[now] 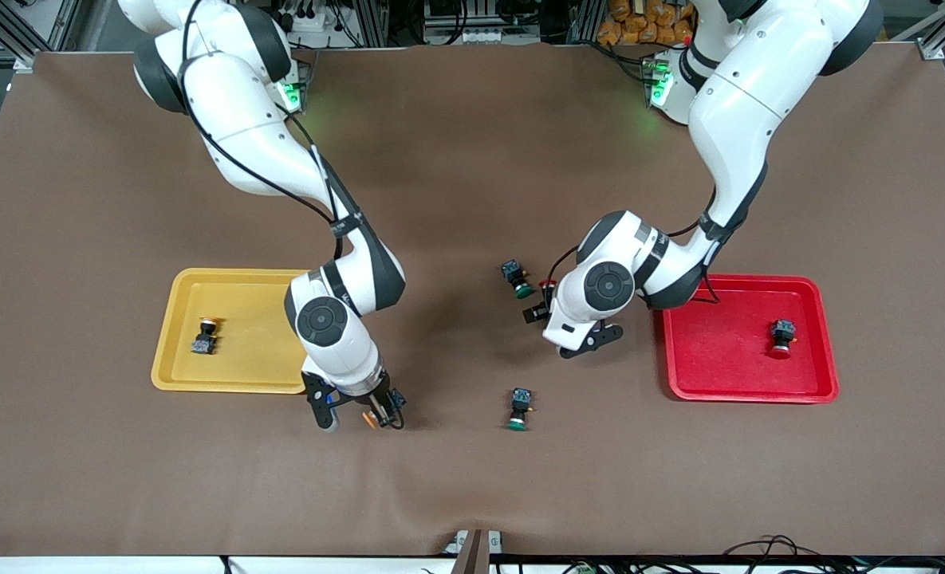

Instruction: Place red and yellow buttons in trays

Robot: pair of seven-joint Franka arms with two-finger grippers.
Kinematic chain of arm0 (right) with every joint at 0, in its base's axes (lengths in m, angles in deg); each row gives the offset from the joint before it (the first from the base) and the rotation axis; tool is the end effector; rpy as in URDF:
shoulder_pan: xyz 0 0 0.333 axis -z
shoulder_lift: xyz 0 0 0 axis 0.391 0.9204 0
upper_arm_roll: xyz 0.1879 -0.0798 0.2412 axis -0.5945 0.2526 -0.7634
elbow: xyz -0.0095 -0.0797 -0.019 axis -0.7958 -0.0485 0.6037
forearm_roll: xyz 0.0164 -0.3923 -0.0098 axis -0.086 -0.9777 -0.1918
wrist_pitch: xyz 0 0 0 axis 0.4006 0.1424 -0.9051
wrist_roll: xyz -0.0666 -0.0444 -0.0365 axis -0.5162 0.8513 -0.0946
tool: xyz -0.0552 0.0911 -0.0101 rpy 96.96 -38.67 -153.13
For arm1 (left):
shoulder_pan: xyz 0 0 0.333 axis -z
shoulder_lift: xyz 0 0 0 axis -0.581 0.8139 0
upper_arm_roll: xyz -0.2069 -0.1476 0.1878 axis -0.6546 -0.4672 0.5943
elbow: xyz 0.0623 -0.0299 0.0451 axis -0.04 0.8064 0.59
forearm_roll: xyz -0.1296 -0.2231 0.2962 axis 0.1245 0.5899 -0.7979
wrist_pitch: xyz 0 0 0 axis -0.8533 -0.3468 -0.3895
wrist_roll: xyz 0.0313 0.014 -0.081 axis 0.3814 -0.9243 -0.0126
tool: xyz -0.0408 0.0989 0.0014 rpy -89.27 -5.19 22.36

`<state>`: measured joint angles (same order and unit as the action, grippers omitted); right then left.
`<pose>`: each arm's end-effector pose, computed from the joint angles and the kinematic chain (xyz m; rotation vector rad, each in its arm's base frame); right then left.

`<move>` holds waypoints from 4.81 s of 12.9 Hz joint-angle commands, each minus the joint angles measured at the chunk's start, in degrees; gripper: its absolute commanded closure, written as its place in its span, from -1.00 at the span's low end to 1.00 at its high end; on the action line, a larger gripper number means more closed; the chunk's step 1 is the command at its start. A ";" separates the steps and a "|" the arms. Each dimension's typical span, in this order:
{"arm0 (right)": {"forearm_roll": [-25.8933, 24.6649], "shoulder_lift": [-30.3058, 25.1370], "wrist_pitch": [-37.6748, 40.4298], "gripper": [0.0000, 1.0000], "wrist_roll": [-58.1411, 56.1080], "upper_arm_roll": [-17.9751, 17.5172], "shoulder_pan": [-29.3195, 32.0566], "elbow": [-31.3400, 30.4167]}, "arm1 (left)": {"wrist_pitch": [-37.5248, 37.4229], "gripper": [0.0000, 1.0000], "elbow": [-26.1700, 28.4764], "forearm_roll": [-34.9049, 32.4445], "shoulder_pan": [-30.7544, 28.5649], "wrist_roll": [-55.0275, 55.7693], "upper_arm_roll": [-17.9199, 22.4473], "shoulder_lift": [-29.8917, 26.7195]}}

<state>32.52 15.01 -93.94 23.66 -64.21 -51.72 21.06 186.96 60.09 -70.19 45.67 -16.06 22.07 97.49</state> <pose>0.7102 0.3376 0.2316 -2.5332 1.5461 -0.2103 0.5691 -0.3569 0.1898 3.0297 0.5490 -0.3496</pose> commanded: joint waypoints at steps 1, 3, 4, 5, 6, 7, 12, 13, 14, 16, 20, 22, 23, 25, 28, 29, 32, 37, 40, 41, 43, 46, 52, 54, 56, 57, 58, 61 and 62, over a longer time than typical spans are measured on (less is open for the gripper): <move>0.20 -7.58 11.66 1.00 -0.04 -0.29 0.13 -0.69 | 0.94 -1.00 0.71 -3.63 1.10 1.44 0.33 0.25; 0.46 -13.81 20.80 1.00 -5.55 -0.46 0.22 -0.60 | 1.29 -1.00 0.79 -4.26 1.80 1.44 0.33 0.69; 0.81 -17.32 25.19 1.00 -8.89 -0.46 0.48 -0.69 | 1.47 -1.00 0.79 -4.34 1.80 1.44 0.33 0.87; 2.30 -21.10 29.33 1.00 -13.01 -0.29 0.92 -0.69 | 1.73 -1.00 0.79 -4.87 1.89 1.44 0.33 1.22; 4.49 -24.53 33.28 1.00 -17.75 -0.11 2.49 -0.86 | 1.74 -1.00 0.88 -5.31 1.98 1.44 0.33 1.31; 5.64 -27.79 38.28 1.00 -23.11 -0.03 4.42 -1.13 | 1.74 -0.84 0.80 -5.66 2.06 1.44 0.33 1.31; 3.82 -38.61 48.71 1.00 -48.52 0.33 11.63 -7.35 | 1.65 1.00 0.62 -5.66 1.98 3.37 0.25 0.61; 2.07 -39.67 48.18 1.00 -52.74 0.33 12.52 -8.94 | 1.30 1.00 0.36 -5.66 1.89 4.60 0.25 0.35; 1.18 -40.12 47.13 1.00 -55.30 0.33 13.05 -10.52 | 0.60 1.00 0.36 -5.66 1.54 5.48 0.25 -0.70; -0.67 -41.35 41.88 1.00 -60.49 0.33 14.62 -16.48 | -3.69 1.00 0.09 -5.66 0.58 4.88 0.16 -4.82; -0.85 -43.11 27.29 1.00 -68.58 0.33 16.92 -32.30 | -15.37 1.00 0.18 -5.57 -3.11 1.11 -0.11 -13.00; -0.77 -41.98 19.74 1.00 -69.13 0.15 16.66 -38.28 | -19.26 1.00 0.44 -5.49 -5.13 -3.45 -0.19 -15.29; -0.76 -40.23 15.61 1.00 -69.13 0.06 16.31 -41.09 | -20.58 1.00 0.62 -5.49 -7.23 -7.13 -0.28 -16.43; -0.42 -36.19 9.27 1.00 -69.04 -0.03 15.43 -44.10 | -21.99 1.00 0.62 -5.49 -12.93 -19.84 -0.28 -17.49; -0.06 -28.63 2.41 1.00 -69.04 -0.03 15.43 -44.11 | -21.91 1.00 1.06 -5.57 -21.47 -36.83 -0.28 -17.32; -0.06 -26.44 0.39 1.00 -69.04 -0.11 15.51 -44.20 | -21.39 1.00 1.84 -5.66 -23.06 -39.49 -0.28 -17.23; -0.06 -22.90 -2.45 0.99 -69.13 -0.11 15.08 -44.20 | -16.31 1.00 4.30 -7.15 -26.65 -43.54 -0.19 -15.75; -0.06 -25.26 1.40 -1.00 -69.13 -0.20 14.90 -43.58 | 1.01 1.00 15.03 -7.68 -29.92 -45.58 0.16 -13.90; -0.06 -29.91 4.49 -1.00 -70.87 -0.11 15.60 -43.32 | 4.36 1.00 15.47 -10.93 -32.21 -46.10 0.07 -11.18; -0.15 -31.49 6.67 -1.00 -72.71 0.15 15.77 -42.97 | 5.16 1.00 15.91 -10.94 -32.56 -46.10 0.07 -10.91; -0.76 -34.31 11.59 -1.00 -76.58 0.41 17.09 -41.04 | 5.25 0.03 15.91 -10.94 -32.39 -46.10 0.07 -10.64; -1.03 -39.23 21.16 -1.00 -87.21 0.41 21.04 -36.91 | 4.82 -1.00 15.56 -10.94 -32.48 -45.67 0.07 -11.25; -3.58 -46.98 37.07 -1.00 -94.07 0.24 23.51 -26.73 | -10.70 -1.00 11.70 -8.66 -32.56 -45.92 -3.18 -25.03; -3.58 -49.16 37.99 -1.00 -95.06 0.41 24.03 -26.17 | -18.61 -1.00 8.37 -5.68 -32.48 -46.45 -3.79 -30.31; -3.14 -53.54 36.93 -1.00 -98.46 0.24 26.75 -30.81 | -26.79 -1.00 1.54 -0.59 -32.48 -48.29 -3.89 -33.57; -3.14 -56.09 37.10 -1.00 -100.14 0.33 27.81 -32.49 | -32.22 -1.00 -4.16 0.48 -32.56 -48.56 -3.80 -33.41; -3.05 -58.56 36.93 -1.00 -101.02 0.33 29.21 -34.42 | -37.93 -1.00 -9.52 0.49 -32.48 -48.57 -3.80 -32.97; -3.05 -61.91 38.68 -1.00 -101.21 0.33 29.66 -35.06 | -43.26 -1.00 -14.23 0.23 -32.65 -48.57 -3.53 -33.58; -3.05 -62.09 38.95 -1.00 -101.30 0.24 29.58 -34.97 | -43.35 -1.00 -14.41 0.49 -32.65 -48.57 -3.62 -34.36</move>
<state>29.76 -44.51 -55.00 -77.22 -63.01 -22.54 -11.58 144.94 47.30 -70.69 13.25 -63.78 18.73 62.58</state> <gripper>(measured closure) 0.000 0.000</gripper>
